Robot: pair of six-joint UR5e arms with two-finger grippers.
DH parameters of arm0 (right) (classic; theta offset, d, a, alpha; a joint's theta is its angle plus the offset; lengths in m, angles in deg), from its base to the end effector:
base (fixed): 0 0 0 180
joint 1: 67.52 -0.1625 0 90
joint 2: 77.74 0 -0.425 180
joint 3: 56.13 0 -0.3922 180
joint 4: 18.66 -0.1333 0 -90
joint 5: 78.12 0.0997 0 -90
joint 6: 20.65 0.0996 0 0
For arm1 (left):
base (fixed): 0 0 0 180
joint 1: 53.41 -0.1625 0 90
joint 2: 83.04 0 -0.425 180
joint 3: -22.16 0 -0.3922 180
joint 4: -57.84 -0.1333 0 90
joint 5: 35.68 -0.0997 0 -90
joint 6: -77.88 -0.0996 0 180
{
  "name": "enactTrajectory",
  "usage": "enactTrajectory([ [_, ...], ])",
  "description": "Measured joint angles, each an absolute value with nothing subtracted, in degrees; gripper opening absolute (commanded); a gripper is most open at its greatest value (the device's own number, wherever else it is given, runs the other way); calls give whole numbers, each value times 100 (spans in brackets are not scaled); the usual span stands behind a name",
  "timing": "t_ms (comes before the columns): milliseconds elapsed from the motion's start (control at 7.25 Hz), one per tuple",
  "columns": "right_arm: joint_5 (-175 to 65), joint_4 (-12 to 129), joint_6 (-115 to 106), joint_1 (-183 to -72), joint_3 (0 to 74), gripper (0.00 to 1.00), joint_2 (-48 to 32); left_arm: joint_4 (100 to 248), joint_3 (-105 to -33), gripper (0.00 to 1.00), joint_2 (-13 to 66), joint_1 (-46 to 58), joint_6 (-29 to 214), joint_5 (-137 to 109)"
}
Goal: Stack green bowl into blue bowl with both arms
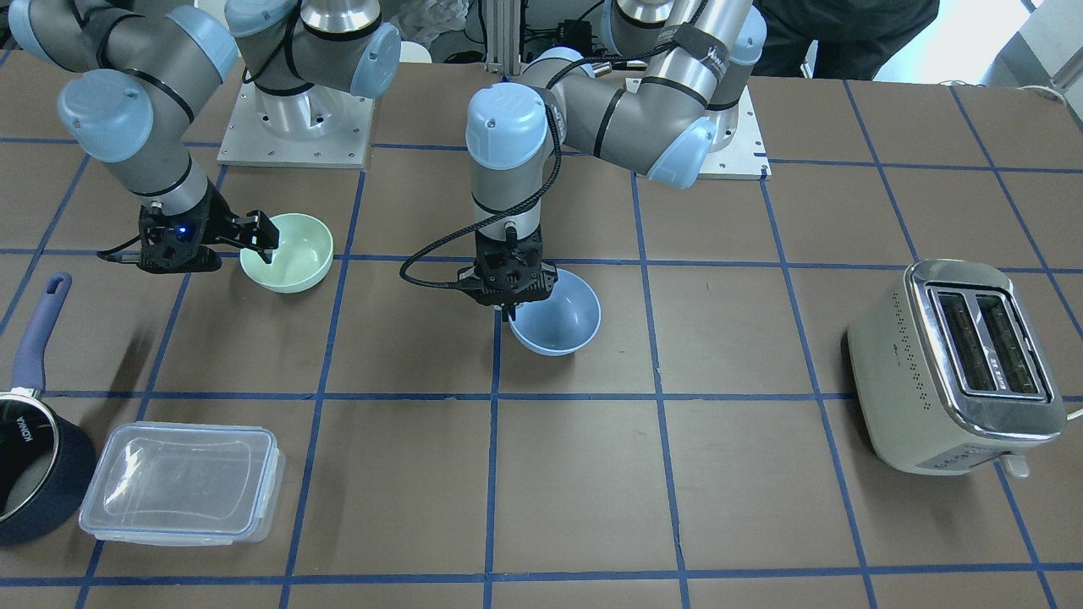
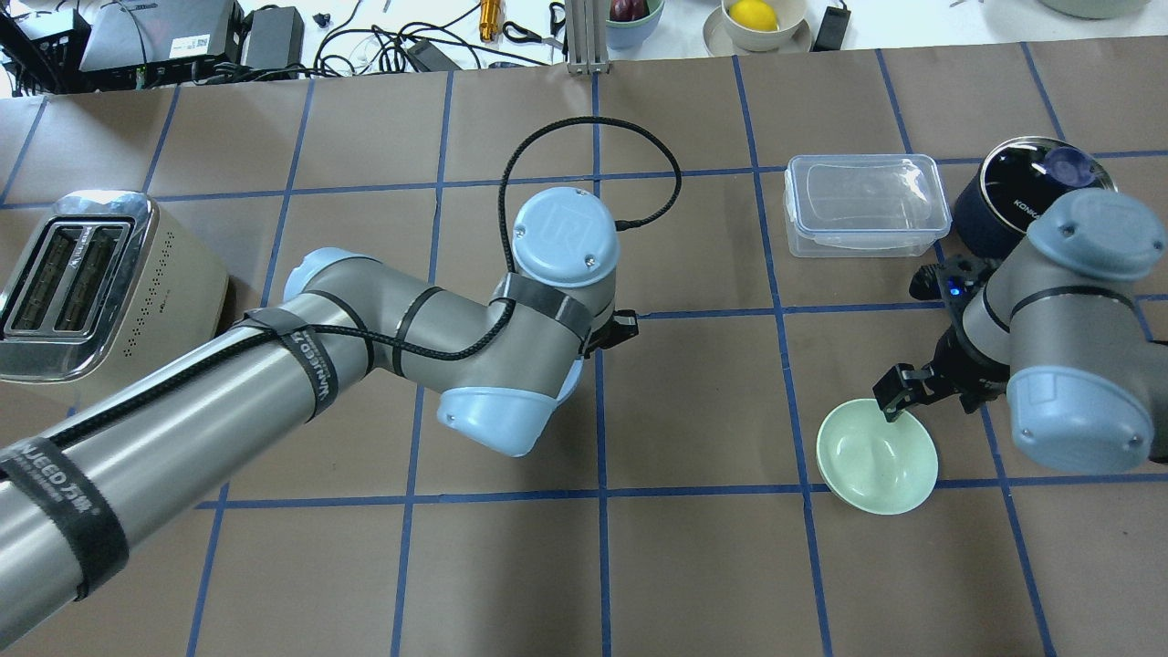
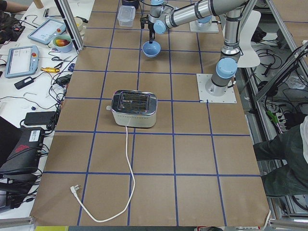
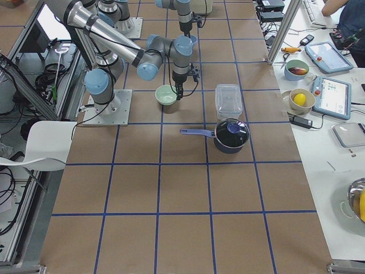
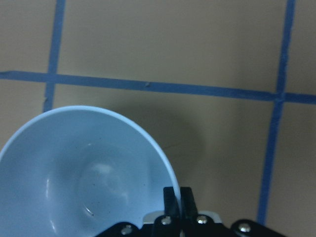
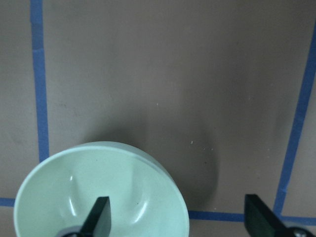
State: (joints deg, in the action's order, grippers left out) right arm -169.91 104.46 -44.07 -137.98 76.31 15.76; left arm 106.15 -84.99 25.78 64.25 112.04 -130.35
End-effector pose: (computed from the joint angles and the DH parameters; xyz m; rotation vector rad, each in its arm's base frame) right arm -0.0005 -0.3905 0.2311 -0.1084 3.1272 0.1659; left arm -0.3725 -0.4411 0.2456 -0.1830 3.1113 -0.1989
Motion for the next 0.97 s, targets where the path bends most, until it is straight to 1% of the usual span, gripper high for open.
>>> enactTrajectory([
  [138, -17073, 10610, -4440, -13756, 7821, 0, 1555, 10585, -8420, 5, 2754, 6549, 11395, -13037],
  [414, -17299, 10689, -4553, -13736, 7920, 0, 1530, 10567, -8075, 100, 3018, 6739, 11529, -13060],
  [828, -17308, 10708, -4611, -13732, 7857, 0, 1530, 10674, -7641, 100, 3076, 6775, 11030, -13182],
  [966, -17263, 10553, -4584, -13741, 7652, 0, 1511, 10916, -7519, 100, 2948, 6693, 10476, -13286],
])
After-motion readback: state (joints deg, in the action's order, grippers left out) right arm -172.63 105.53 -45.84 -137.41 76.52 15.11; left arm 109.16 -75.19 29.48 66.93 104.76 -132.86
